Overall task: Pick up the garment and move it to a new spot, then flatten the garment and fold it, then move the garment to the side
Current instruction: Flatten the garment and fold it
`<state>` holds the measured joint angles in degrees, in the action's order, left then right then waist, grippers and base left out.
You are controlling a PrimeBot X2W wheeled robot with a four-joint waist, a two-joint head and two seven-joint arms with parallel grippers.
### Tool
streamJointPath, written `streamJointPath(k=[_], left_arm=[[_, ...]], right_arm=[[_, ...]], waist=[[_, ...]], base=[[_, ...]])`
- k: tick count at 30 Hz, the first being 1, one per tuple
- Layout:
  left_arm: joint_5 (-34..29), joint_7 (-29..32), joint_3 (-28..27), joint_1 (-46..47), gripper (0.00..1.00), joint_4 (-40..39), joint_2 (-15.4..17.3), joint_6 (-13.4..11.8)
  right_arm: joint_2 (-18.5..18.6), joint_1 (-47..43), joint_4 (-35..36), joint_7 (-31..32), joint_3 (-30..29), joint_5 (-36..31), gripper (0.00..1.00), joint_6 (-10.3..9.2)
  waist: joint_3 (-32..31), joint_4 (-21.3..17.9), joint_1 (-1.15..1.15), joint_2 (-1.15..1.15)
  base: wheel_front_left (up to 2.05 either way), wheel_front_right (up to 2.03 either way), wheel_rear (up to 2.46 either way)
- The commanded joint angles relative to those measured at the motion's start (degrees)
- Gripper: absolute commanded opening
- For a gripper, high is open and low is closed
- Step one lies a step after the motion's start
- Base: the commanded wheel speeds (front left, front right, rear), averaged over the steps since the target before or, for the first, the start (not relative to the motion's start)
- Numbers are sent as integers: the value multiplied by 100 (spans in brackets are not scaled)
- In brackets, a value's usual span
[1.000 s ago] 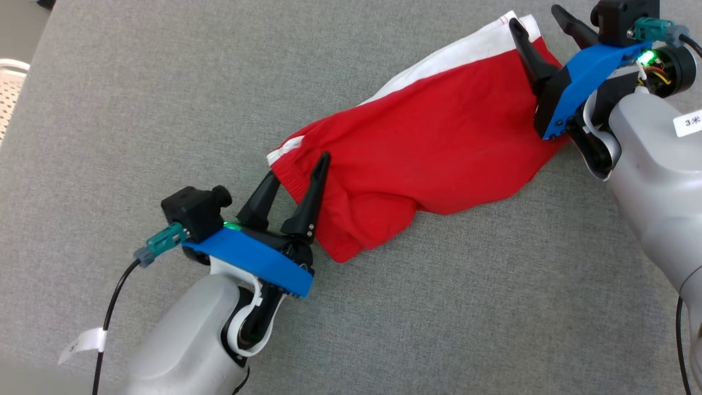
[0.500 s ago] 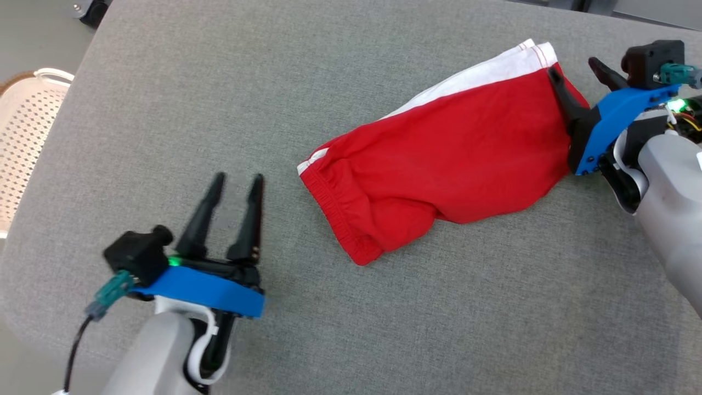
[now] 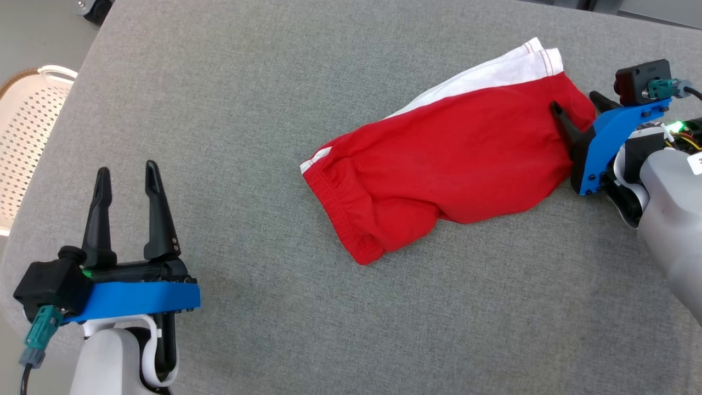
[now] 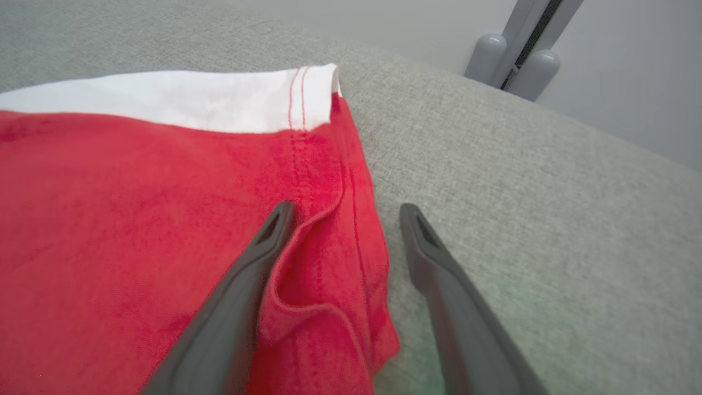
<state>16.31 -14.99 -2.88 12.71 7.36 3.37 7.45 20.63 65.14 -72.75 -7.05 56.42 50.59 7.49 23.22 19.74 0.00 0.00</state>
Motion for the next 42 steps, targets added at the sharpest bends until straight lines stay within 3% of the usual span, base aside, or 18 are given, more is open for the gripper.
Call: streamJointPath(k=[1, 4, 5, 6, 7, 20, 34, 42], left_arm=[[-81, -24, -67, -68, 100, -36, -20, 2], [-198, -25, -113, -80, 100, 4, -44, 2], [-179, -25, -115, -65, 100, 29, -44, 3], [-150, -24, -107, -43, 100, 56, -45, 3], [-127, -25, -101, -19, 100, 77, -47, -1], [-372, -25, -139, -238, 100, 228, -46, -106], [-870, -25, -477, -562, 100, 290, -46, -53], [-901, -25, -479, -591, 100, 288, -46, -27]], right_arm=[[-6, -80, -23, 62, 21, 45, 100, 1], [-50, -158, -44, 292, 72, 78, 99, 1], [-71, -188, -48, 400, 97, 97, 70, 2], [-85, -205, -50, 476, 117, 103, 29, 2], [-96, -216, -50, 544, 134, 127, 0, 1], [-164, -596, 360, -114, 43, 544, 0, 0], [359, -1753, 999, -744, -239, 1260, 0, 0], [630, -2239, 966, -814, -595, 1544, 0, 1]], waist=[[-3, -4, 0, 0], [-5, -15, 0, 0], [-6, -22, 0, 0], [-8, -28, 0, 0], [-13, -41, 0, 0], [-566, -648, 0, 0], [-1056, -1446, 0, 0], [-1116, -1534, 0, 0]], base=[[0, 0, 0], [0, 0, 0], [0, 0, 0], [0, 0, 0], [0, 0, 0], [0, 0, 0], [0, 0, 0], [0, 0, 0]])
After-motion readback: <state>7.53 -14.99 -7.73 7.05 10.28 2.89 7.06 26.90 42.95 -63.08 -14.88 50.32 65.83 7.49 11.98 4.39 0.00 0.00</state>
